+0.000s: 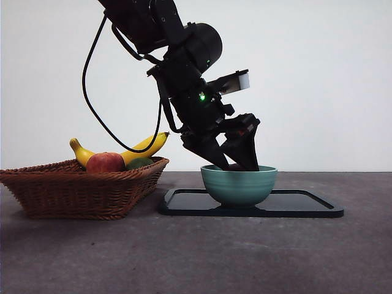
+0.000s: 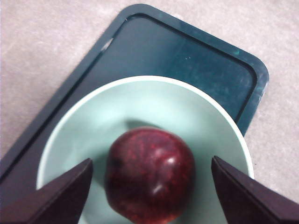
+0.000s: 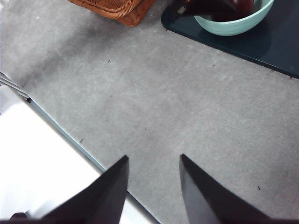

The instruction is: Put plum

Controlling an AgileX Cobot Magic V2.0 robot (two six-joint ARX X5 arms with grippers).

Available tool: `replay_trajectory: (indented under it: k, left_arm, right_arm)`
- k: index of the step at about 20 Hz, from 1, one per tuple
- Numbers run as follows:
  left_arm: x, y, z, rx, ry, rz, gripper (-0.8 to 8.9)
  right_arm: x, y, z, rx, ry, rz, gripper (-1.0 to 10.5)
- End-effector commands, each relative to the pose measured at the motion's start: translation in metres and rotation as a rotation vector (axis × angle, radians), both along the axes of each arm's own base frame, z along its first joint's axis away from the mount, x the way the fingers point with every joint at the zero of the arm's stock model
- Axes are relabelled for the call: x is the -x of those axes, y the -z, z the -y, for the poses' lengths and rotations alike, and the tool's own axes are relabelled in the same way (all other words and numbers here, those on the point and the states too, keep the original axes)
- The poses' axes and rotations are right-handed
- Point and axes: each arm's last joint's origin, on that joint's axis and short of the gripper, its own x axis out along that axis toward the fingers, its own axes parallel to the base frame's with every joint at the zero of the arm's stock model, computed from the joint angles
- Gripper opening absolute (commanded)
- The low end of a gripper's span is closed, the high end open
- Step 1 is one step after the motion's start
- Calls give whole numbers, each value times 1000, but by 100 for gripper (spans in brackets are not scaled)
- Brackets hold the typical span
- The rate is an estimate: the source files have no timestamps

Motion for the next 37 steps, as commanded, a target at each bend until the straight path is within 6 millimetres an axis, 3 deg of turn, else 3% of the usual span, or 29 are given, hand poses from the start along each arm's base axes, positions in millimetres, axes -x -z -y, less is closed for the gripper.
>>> replay_trajectory:
  k: [1,7,11,16,21,27,32,37]
  left_arm:
    - [-2,8,10,-5,20,1,403]
    - [-2,13,12,-9,23,-3,398]
    - [-2,12,13,0,26,7,207]
    - [-5,0,16,18,10,7,208]
    - [-12,-49,19,60,-25,12,208]
    - [-21,-135,0,182,-131,34,209]
    - [-4,-203,-59,288,-190,59,209]
    - [21,-239,-121,285,-212,7,216]
  right_arm:
    - [-1,-1,-1,-3,-11,5,175]
    - [-1,-1,-1,-2,-11,6,175]
    - [-1,-1,-1,-2,-11,6,175]
    - [-1,-1,-1,0,-9,7,175]
    - [-1,-2,-1,-2,-9,13,175]
    - [-1,-2,-1,-2,-9,14,175]
    - [-2,-2,-1,-5,-9,22,175]
    - [-3,-3,-2,-10,-8,35,175]
